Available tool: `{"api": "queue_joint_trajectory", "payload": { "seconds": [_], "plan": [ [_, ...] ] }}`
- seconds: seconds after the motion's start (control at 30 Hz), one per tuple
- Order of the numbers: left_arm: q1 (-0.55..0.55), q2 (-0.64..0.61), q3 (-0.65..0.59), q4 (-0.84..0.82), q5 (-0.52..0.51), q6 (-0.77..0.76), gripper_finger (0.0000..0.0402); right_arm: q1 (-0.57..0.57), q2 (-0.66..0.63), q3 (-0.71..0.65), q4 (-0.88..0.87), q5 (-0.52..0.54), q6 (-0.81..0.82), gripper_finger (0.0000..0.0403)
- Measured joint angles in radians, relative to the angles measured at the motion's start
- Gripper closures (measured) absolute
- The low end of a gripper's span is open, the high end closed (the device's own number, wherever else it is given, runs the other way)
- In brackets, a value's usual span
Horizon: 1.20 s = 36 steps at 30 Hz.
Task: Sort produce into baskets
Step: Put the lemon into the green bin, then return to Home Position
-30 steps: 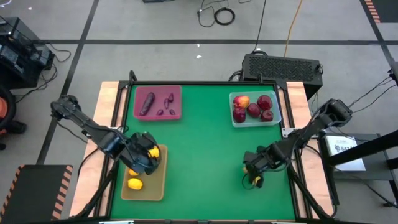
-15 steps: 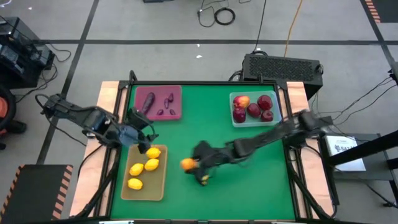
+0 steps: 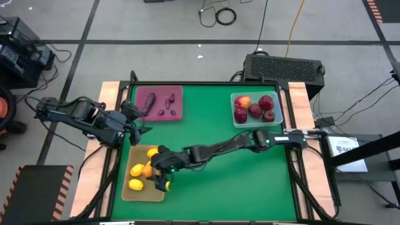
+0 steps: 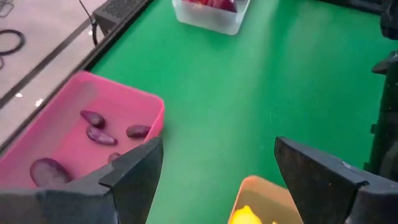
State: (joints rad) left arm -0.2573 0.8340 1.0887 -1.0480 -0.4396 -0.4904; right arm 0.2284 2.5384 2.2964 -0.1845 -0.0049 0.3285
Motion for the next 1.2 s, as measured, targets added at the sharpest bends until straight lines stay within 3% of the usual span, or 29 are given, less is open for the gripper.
{"api": "queue_joint_trajectory", "payload": {
  "seconds": [0.27,0.4,0.57,0.7,0.93,1.03,1.2],
  "plan": [
    [0.000,-0.169,-0.187,0.160,0.046,-0.047,0.0087,-0.014,0.040,0.059,-0.058,0.005,0.041,0.0108],
    [0.000,-0.241,-0.232,0.189,0.043,-0.053,0.0087,-0.022,-0.001,0.059,-0.135,-0.006,0.090,0.0083],
    [0.000,-0.302,-0.265,0.233,0.034,-0.055,0.0087,-0.039,-0.111,0.061,-0.356,-0.030,0.127,0.0068],
    [0.000,-0.327,-0.324,0.376,0.035,-0.057,0.0087,-0.031,-0.220,0.061,-0.575,0.037,0.055,0.0068],
    [-0.044,-0.316,-0.494,0.702,0.094,-0.080,0.0087,0.032,-0.392,0.062,-1.022,0.362,-0.037,0.0082],
    [-0.078,-0.310,-0.554,0.750,0.095,-0.103,0.0087,0.041,-0.428,0.061,-1.165,0.366,-0.033,0.0085],
    [-0.123,-0.311,-0.607,0.779,0.088,-0.133,0.0087,0.049,-0.486,0.061,-1.260,0.340,-0.026,0.0085]
  ]
}}
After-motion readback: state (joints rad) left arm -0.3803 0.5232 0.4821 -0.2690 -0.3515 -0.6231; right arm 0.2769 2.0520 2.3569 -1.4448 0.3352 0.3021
